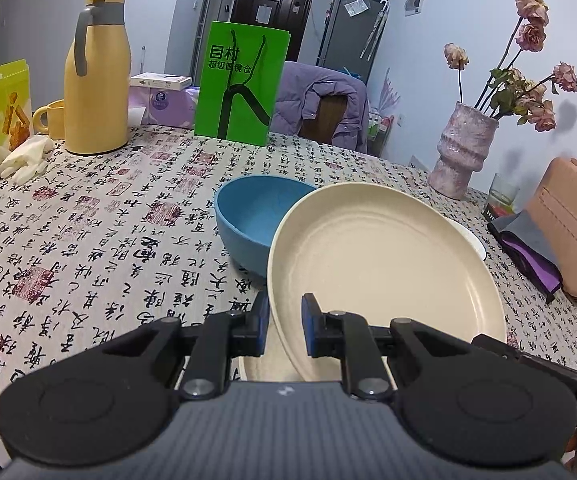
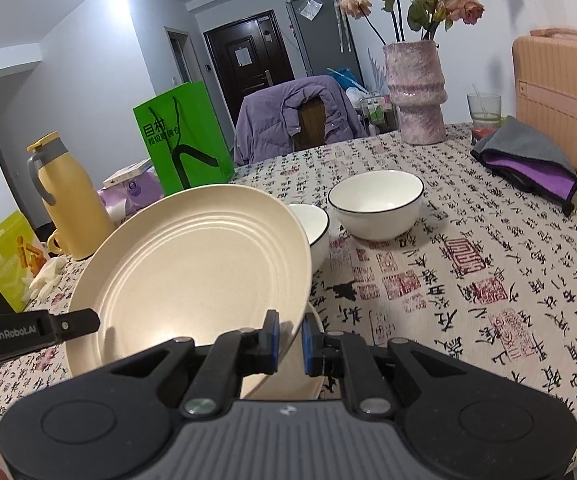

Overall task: Organize plates and bowls
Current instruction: 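Lower the held cream plate onto the other two cream plates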

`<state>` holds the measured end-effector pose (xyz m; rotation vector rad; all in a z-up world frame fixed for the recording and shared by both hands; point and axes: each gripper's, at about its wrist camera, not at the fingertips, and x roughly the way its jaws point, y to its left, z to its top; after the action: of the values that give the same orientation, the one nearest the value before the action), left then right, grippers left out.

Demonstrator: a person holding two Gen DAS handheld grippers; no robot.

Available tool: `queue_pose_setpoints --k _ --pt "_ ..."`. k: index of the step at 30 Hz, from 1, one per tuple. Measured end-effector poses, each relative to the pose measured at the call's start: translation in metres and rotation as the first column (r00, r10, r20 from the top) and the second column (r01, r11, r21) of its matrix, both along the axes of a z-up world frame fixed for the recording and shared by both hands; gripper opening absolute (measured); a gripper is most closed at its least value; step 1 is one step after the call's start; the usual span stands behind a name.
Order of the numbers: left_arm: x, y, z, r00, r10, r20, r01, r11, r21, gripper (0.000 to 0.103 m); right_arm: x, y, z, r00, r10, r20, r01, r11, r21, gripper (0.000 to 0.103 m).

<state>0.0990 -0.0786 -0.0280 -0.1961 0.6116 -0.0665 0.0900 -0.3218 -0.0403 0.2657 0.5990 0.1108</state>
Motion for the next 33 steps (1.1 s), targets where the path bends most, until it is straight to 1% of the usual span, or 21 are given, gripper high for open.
queue_pose_setpoints --k 5,8,21,30,33 --pt "0.000 0.000 -0.001 1.000 -0.003 -0.002 0.003 1.000 -0.001 0.017 -0.001 0.000 -0.003 1.000 0.001 -0.008 -0.001 1.000 0.001 0.012" --pt "-0.002 0.000 -0.007 1.000 -0.007 -0.011 0.007 1.000 -0.004 0.017 -0.002 0.000 -0.005 1.000 0.000 -0.013 0.000 1.000 0.000 0.012" --pt "-0.002 0.002 -0.022 0.997 -0.012 -0.070 0.011 1.000 -0.014 0.017 -0.003 -0.001 -0.016 0.999 0.009 -0.043 -0.009 1.000 -0.001 0.012" --pt "0.000 0.004 -0.031 0.994 -0.017 -0.107 0.015 1.000 -0.014 0.017 -0.003 0.003 -0.023 0.998 0.015 -0.065 -0.017 0.999 -0.027 0.012" --pt "0.001 0.004 -0.034 0.993 -0.019 -0.119 0.017 1.000 -0.014 0.017 -0.003 0.006 -0.024 0.998 0.015 -0.062 -0.018 0.999 -0.049 0.012"
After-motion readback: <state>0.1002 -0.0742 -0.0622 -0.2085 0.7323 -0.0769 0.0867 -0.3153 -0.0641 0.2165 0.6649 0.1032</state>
